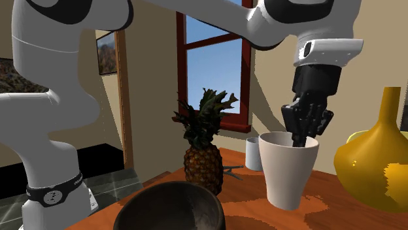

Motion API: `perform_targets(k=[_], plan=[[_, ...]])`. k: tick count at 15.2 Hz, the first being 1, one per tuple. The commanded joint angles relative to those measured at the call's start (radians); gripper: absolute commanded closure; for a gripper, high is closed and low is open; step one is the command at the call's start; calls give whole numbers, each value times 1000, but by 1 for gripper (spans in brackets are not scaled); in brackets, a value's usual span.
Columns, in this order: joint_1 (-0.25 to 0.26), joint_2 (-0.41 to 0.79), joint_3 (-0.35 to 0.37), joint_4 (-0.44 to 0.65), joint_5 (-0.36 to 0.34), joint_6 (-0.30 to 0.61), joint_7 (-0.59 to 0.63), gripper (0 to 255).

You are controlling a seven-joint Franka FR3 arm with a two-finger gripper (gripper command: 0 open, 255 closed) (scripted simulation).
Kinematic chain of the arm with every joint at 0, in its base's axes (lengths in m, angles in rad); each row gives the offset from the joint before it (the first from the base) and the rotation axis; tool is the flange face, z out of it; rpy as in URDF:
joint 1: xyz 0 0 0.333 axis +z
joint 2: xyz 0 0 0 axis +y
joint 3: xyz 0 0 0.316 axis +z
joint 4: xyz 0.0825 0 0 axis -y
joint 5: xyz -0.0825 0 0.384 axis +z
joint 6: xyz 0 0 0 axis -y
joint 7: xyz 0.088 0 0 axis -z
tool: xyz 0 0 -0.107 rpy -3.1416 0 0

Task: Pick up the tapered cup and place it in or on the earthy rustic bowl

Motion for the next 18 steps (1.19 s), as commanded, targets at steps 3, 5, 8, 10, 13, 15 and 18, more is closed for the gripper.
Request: perform_targets(k=[3,5,8,10,13,15,18], plan=[[4,-9,4,43,6,-50,-6,255],[8,-11,5,68,7,-76,-9,255],[14,-11,6,109,8,-116,-13,255],[19,-9,6,139,8,-143,-16,255],[28,-4,7,187,7,-186,-20,255],[35,1,7,223,5,-216,-22,255],[48,12,6,281,0,-263,-26,255]])
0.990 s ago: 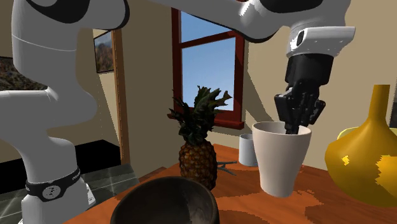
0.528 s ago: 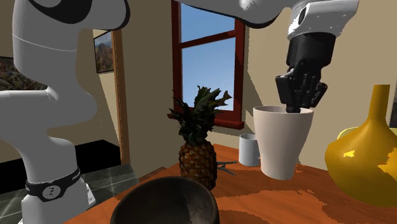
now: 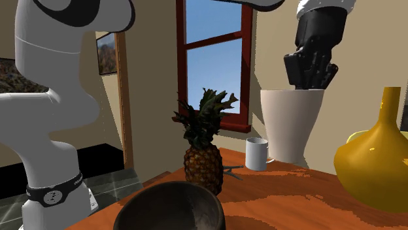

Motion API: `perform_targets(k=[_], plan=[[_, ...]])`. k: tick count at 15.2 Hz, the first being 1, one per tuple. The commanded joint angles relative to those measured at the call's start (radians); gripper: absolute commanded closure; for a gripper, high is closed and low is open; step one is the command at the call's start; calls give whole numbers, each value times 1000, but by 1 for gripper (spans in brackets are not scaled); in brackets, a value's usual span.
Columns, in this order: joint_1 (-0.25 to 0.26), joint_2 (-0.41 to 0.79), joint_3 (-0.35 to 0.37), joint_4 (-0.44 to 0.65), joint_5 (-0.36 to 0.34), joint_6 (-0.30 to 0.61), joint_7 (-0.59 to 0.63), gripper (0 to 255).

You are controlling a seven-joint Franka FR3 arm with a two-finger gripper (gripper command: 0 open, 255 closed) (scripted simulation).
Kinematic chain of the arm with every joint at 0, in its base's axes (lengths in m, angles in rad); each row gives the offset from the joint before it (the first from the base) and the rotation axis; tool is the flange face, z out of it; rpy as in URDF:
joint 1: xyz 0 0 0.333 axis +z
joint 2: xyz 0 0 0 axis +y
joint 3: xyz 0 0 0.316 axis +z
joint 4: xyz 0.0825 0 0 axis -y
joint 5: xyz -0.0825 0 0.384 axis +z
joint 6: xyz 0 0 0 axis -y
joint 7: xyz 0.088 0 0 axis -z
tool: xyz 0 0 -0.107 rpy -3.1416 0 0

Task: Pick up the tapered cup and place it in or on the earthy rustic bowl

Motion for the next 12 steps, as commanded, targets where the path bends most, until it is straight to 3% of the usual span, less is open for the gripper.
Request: perform_targets(k=[1,2,7,12], plan=[[11,10,-1,45,-5,-35,-2,255],[13,13,-1,56,-6,-42,-3,255],[-138,-233,12,-254,99,49,-83,255],[-237,-448,-18,-471,197,90,-202,255]])
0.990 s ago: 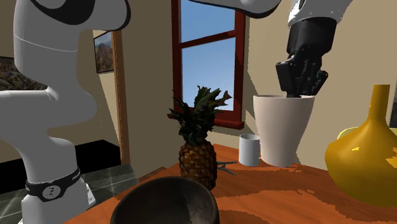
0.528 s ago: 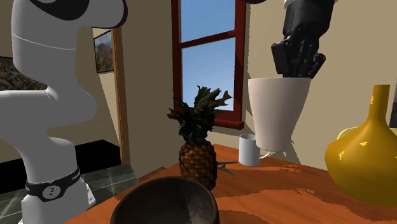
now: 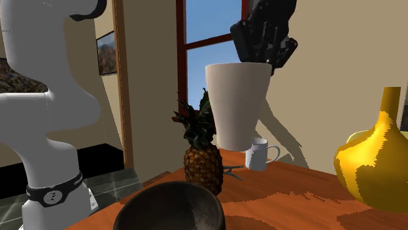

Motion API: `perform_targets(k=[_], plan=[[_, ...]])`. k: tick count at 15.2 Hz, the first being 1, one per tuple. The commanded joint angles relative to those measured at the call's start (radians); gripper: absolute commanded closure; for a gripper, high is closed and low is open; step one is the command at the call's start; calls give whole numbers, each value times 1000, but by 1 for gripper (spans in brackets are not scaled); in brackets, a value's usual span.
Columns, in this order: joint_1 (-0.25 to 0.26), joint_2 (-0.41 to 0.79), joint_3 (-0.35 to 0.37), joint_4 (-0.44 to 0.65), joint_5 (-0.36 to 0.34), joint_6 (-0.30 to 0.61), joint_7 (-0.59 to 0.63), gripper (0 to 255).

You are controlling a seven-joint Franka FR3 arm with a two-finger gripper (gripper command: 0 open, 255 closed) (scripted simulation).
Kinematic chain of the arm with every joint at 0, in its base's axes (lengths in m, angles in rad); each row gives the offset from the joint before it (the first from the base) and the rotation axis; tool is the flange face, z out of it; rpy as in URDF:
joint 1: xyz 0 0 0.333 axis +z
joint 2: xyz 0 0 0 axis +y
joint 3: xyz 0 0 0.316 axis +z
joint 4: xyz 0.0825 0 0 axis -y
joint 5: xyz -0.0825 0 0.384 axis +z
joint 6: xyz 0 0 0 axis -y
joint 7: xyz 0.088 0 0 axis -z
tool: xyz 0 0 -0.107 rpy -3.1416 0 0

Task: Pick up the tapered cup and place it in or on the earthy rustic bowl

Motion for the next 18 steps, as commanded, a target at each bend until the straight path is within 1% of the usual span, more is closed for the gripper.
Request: perform_targets(k=[1,5,7,18], plan=[[-34,-92,-18,-88,41,12,-54,255],[-75,-241,-72,-216,95,14,-159,255],[-92,-322,-111,-281,116,7,-222,255],[-85,-330,-108,-436,120,155,-215,255]])
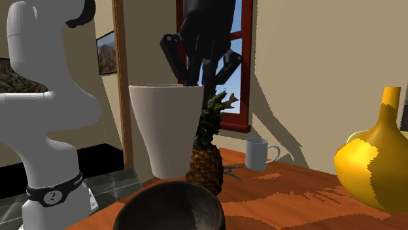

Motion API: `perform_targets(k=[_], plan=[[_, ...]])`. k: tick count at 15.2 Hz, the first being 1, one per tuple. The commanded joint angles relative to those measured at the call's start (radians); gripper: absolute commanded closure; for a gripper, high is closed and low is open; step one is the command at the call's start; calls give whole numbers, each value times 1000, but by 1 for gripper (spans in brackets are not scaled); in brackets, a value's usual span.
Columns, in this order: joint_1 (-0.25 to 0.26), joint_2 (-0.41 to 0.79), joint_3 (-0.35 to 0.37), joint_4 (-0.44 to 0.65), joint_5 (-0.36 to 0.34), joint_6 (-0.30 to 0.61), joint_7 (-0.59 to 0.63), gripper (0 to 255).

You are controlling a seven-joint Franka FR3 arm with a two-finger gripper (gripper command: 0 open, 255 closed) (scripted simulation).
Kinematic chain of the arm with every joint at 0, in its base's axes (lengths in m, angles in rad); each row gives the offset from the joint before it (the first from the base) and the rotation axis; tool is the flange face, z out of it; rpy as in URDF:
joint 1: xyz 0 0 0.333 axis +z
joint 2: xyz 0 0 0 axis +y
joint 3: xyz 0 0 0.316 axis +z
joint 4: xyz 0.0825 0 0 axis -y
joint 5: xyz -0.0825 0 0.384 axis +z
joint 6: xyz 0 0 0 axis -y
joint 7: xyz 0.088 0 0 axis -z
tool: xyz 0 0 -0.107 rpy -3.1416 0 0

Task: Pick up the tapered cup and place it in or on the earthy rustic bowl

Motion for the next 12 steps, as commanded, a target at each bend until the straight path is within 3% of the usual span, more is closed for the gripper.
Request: perform_targets(k=[1,12], plan=[[0,0,0,-26,0,26,0,255],[2,20,9,-143,-5,162,14,255]])
